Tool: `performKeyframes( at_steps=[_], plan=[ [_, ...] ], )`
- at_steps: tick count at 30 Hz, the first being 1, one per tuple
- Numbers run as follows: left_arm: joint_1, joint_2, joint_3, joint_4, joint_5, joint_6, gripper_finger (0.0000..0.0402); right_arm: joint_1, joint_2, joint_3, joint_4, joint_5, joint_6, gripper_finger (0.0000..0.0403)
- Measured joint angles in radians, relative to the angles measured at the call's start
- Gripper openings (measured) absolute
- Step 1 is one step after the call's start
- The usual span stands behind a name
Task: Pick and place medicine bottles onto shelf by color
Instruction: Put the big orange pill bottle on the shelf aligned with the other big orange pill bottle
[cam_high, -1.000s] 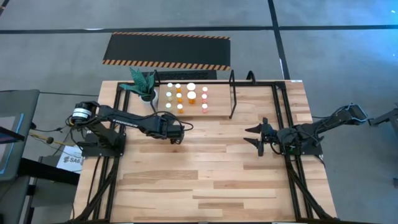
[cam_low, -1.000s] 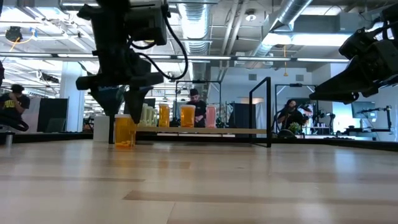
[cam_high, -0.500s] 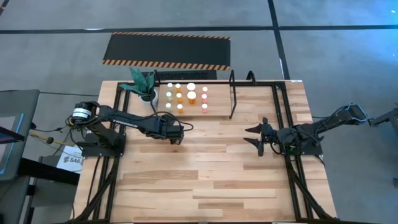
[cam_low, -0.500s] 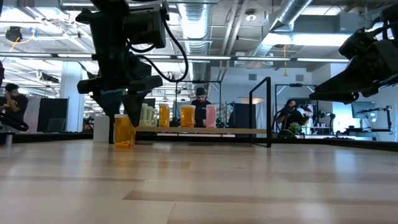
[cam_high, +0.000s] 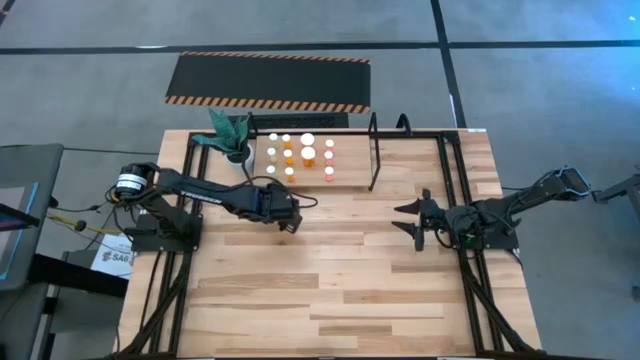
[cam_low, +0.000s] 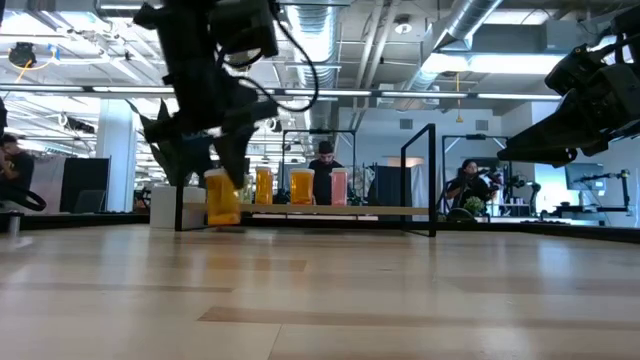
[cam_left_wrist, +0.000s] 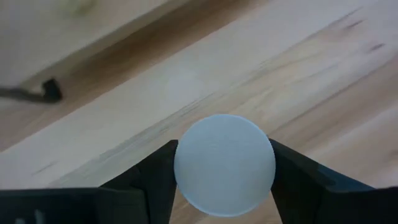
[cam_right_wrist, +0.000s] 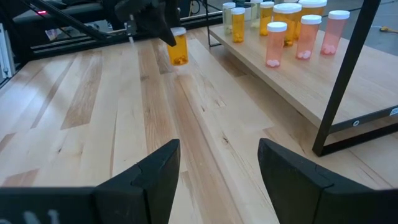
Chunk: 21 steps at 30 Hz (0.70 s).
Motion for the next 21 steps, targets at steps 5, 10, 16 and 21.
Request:
performKeyframes(
  at_steps=[5,10,16,21],
  plan=[
    [0.0,0.0,0.066,0.008,0.006,0.062,0.0198,0.0,0.0,0.0,0.0,0.0,0.0,0.024],
    [0.004,0.0,0.119,0.008,0.006,0.11,0.0193,0.0,0.0,0.0,0.0,0.0,0.0,0.024],
    [0.019,0.093,0.208,-0.008,0.018,0.157,0.0194,0.0,0.0,0.0,-0.001,0.0,0.0,0.024],
    [0.031,0.199,0.351,-0.084,0.002,0.239,0.0194,0.0,0.0,0.0,0.0,0.0,0.0,0.024]
  ],
)
